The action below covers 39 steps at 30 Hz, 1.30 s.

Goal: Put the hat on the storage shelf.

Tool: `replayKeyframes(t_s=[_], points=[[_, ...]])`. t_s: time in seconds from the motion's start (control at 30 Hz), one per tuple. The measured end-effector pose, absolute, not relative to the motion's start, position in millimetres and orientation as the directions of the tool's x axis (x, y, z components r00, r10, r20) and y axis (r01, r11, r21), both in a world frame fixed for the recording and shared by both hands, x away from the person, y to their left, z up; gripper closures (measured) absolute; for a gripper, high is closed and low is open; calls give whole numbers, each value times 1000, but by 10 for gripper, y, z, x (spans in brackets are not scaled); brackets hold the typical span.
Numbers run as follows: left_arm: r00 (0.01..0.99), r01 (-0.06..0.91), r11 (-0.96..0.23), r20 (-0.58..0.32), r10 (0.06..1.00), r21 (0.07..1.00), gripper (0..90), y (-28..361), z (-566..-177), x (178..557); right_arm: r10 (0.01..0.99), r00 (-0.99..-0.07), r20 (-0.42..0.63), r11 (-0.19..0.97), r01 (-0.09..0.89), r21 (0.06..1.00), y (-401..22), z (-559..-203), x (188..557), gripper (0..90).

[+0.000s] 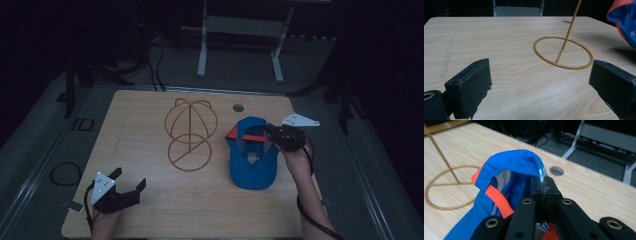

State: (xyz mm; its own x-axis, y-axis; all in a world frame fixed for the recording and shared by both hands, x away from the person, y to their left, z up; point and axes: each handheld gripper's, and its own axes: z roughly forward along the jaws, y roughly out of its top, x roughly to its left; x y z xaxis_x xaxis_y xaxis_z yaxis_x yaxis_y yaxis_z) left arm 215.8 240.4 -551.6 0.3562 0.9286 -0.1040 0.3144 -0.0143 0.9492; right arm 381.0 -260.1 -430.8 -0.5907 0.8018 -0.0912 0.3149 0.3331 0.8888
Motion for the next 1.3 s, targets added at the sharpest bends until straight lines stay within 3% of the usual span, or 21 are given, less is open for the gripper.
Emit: replayKeyframes(t_s=[0.53,1.03,1.3], points=[[429,337,-28,-127,894,941,46,2200,-5219,2158,796,-589,-138,308,199,930,-2649,-3821,3452,886],[584,203,-128,-15,812,971,57,1800,-4157,2313,782,-604,-157,297,139,945,-2615,-3484,3287,886],[663,164,-179,26,748,970,67,1425,-3773,2486,769,-622,-143,276,122,953,-2563,-3427,3183,886]])
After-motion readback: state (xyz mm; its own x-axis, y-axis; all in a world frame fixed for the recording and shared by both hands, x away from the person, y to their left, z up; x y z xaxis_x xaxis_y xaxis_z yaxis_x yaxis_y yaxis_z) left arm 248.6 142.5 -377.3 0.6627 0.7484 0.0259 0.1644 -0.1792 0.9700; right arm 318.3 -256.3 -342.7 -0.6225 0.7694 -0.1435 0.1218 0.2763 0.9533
